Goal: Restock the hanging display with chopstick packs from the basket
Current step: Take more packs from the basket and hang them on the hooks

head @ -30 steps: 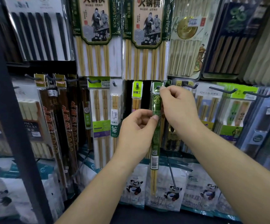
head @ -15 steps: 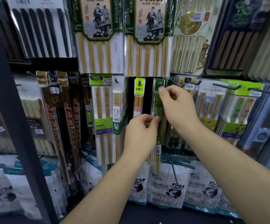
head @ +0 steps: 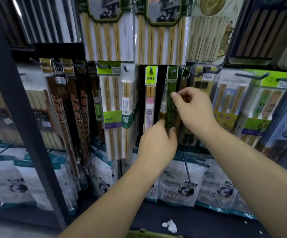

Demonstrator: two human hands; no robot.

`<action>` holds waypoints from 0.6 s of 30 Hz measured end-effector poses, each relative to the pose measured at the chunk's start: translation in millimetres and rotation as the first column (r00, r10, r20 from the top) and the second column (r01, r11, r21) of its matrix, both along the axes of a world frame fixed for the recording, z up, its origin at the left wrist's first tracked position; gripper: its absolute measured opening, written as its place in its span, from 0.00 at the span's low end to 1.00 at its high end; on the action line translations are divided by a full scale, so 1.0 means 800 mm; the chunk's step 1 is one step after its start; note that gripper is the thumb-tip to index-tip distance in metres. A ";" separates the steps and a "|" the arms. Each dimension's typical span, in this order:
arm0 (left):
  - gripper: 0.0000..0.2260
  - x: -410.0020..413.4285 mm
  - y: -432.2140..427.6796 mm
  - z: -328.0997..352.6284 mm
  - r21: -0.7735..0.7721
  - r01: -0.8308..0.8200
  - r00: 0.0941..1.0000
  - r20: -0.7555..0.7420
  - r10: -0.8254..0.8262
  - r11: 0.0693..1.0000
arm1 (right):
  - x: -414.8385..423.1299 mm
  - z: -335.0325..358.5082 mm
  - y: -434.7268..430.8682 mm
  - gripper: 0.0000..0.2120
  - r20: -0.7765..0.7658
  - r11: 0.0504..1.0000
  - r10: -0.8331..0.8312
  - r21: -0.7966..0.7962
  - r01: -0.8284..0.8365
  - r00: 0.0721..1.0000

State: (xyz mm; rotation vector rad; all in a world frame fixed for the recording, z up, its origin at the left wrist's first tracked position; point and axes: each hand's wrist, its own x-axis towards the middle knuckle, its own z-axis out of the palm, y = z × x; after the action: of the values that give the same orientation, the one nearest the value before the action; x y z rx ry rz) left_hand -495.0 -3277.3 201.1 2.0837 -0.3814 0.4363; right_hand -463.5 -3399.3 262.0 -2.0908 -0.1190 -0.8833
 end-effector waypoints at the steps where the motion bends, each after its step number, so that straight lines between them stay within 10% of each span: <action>1: 0.12 -0.009 0.003 -0.008 0.044 -0.004 1.000 0.025 0.003 0.999 | -0.005 -0.007 -0.002 0.09 -0.003 1.000 0.006 0.010 -0.006 1.000; 10: 0.11 -0.066 0.096 -0.159 0.307 -0.050 0.997 -0.035 0.064 0.950 | -0.103 -0.176 -0.004 0.09 -0.313 0.986 0.158 0.000 -0.166 0.937; 18: 0.11 -0.133 0.191 -0.381 0.425 -0.267 0.740 -0.484 0.466 0.865 | -0.188 -0.432 0.041 0.04 -0.884 0.783 0.180 -0.136 -0.607 0.431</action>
State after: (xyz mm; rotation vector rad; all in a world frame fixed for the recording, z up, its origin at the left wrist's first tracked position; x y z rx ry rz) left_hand -601.0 -3124.6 -103.8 2.5018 0.3668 -0.0627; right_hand -613.9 -3366.7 -83.8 -2.5170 -0.3210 0.5994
